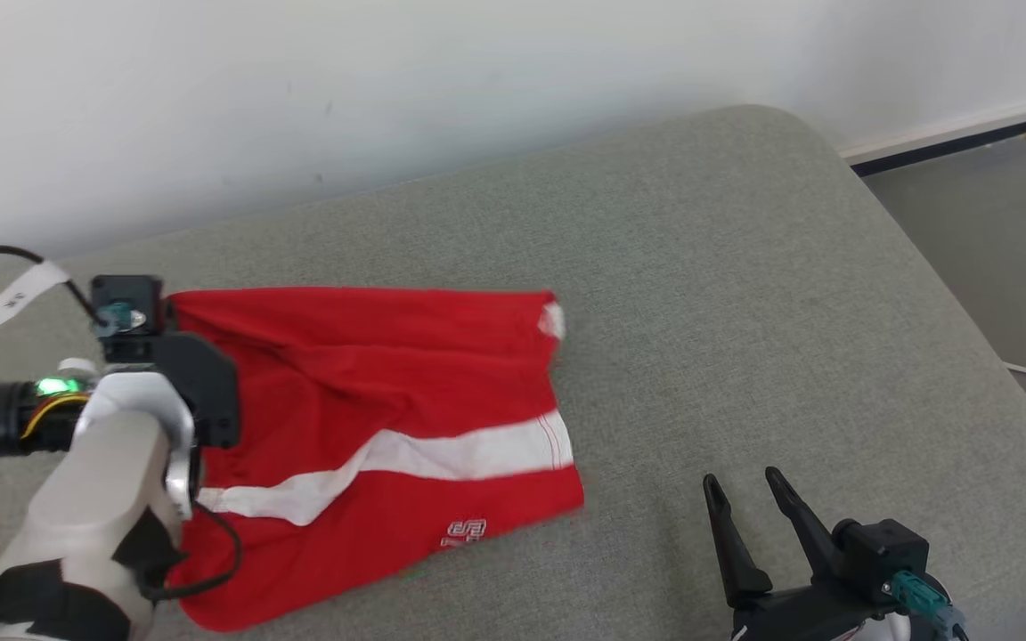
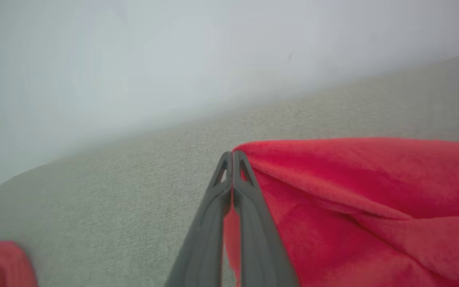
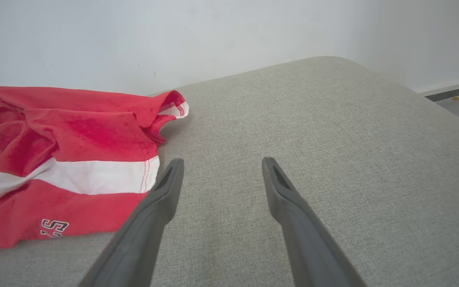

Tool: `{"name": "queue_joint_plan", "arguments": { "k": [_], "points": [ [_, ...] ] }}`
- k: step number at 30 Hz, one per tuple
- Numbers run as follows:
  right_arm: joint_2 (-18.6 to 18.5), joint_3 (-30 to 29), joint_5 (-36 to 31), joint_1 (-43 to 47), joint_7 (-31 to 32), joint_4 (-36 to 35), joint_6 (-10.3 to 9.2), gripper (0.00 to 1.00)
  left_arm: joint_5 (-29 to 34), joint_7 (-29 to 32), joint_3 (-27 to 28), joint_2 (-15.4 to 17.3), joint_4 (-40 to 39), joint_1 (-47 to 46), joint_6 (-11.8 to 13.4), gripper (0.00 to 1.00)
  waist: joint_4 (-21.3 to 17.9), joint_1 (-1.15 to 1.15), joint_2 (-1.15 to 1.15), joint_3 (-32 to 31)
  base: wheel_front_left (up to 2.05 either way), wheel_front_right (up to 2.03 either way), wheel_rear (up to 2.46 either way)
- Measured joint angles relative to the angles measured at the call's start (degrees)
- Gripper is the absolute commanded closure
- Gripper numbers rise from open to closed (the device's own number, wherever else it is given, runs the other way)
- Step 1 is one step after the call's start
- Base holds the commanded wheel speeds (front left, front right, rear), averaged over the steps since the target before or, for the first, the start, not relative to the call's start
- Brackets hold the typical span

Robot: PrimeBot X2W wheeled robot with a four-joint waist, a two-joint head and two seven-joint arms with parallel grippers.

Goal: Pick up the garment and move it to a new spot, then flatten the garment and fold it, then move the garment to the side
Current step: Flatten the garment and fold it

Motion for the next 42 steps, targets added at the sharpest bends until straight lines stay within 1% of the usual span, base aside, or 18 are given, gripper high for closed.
{"name": "queue_joint_plan", "arguments": {
  "k": [5,6,10,15,16,18,19,20,24,25,28,35,36,37,39,40,41,42],
  "points": [
    [0.0,-0.5,-0.2,0.6,0.4,-0.3,0.0,0.0,-2.0,-1.5,2.3,1.3,2.2,0.8,1.4,1.0,1.2,0.0,0.0,-0.4,0.0,0.0,0.0],
    [0.0,-0.6,-0.3,0.6,0.5,-0.4,0.0,0.0,-2.7,-1.5,2.5,1.1,2.5,1.3,1.3,0.0,1.5,0.0,0.0,-0.5,0.0,0.0,0.0],
    [0.0,-1.0,-0.7,0.7,1.0,-0.7,0.0,0.0,-4.5,-2.4,3.6,-0.1,3.1,3.1,-0.5,0.0,3.1,0.0,0.0,-1.0,0.0,0.0,0.0],
    [0.0,-1.5,-1.5,0.9,1.9,-1.6,0.0,0.0,-6.2,-2.8,4.3,0.2,3.4,5.6,-3.0,0.0,5.5,0.0,0.0,-2.2,0.0,0.0,0.0],
    [0.0,-1.6,-1.8,1.0,2.2,-1.8,0.0,0.0,-6.3,-1.9,4.0,0.3,3.5,6.1,-3.6,0.0,6.0,0.0,0.0,-2.4,0.0,0.0,0.0],
    [0.0,-2.1,-2.2,1.4,2.6,-2.2,0.0,0.0,-6.2,0.8,2.6,-0.2,3.5,7.6,-6.9,0.0,7.1,-0.01,-0.01,-2.9,0.0,0.0,0.0],
    [0.0,-2.2,-2.4,1.7,2.9,-2.4,0.0,0.0,-6.1,2.0,2.1,-0.5,3.5,8.4,-7.5,0.0,7.7,-0.01,0.0,-3.2,0.0,0.0,0.0],
    [0.0,-2.4,-2.5,1.8,3.3,-2.5,0.0,0.0,-5.9,3.2,1.5,-0.8,3.4,8.9,-9.0,0.0,8.3,-0.01,0.0,-3.4,0.0,0.0,0.0],
    [0.0,-2.0,-2.6,1.7,4.1,-3.6,0.01,0.0,-6.1,7.7,0.4,-1.3,3.4,10.0,-11.5,0.0,10.2,-0.02,-0.01,-4.3,0.0,0.0,0.0],
    [0.0,-1.9,-2.6,1.7,4.4,-3.9,0.0,0.0,-6.8,10.5,0.1,-1.9,3.1,10.3,-12.6,0.0,10.7,-0.01,-0.01,-4.6,0.0,0.0,0.0],
    [0.0,-1.4,-2.4,1.7,4.5,-4.1,0.0,0.0,-7.2,13.0,-0.5,-2.8,1.8,10.8,-13.6,0.0,10.9,-0.01,-0.01,-4.8,0.0,0.0,0.0],
    [0.0,-1.0,-2.2,1.8,4.5,-4.1,0.0,0.0,-7.8,16.8,-1.8,-2.4,-1.0,10.7,-14.2,0.0,10.2,-0.01,-0.01,-4.6,0.0,0.0,0.0],
    [0.0,-0.8,-2.1,1.8,4.5,-4.1,0.0,0.0,-7.8,17.7,-2.2,-2.3,-1.3,10.7,-14.2,0.06,10.1,-0.01,-0.01,-4.5,0.0,0.0,0.0],
    [0.0,-0.7,-2.1,1.8,4.5,-4.1,0.0,0.0,-7.7,18.6,-2.5,-2.3,-1.5,10.6,-14.3,0.17,9.9,-0.01,-0.01,-4.4,0.0,0.0,0.0],
    [0.0,-0.3,-2.1,1.7,4.5,-4.1,0.0,0.0,-7.6,20.5,-3.3,-2.0,-1.8,10.4,-14.3,0.34,9.6,-0.01,-0.01,-4.3,0.0,0.0,0.0],
    [0.0,-0.2,-2.0,1.7,4.4,-4.1,0.0,0.0,-7.5,21.3,-3.6,-1.9,-1.9,10.2,-14.3,0.39,9.4,-0.01,-0.01,-4.1,0.0,0.0,0.0],
    [0.0,0.0,-2.0,1.7,4.4,-4.1,0.0,0.0,-7.2,22.3,-4.1,-1.8,-1.9,9.8,-14.3,0.5,9.2,-0.01,-0.01,-4.0,0.0,0.0,0.0],
    [0.0,0.1,-1.9,1.6,4.4,-4.0,0.0,0.0,-7.1,23.3,-4.4,-1.6,-1.9,9.4,-14.3,0.51,9.0,-0.01,-0.01,-3.9,0.0,0.0,0.0]
  ]
}}
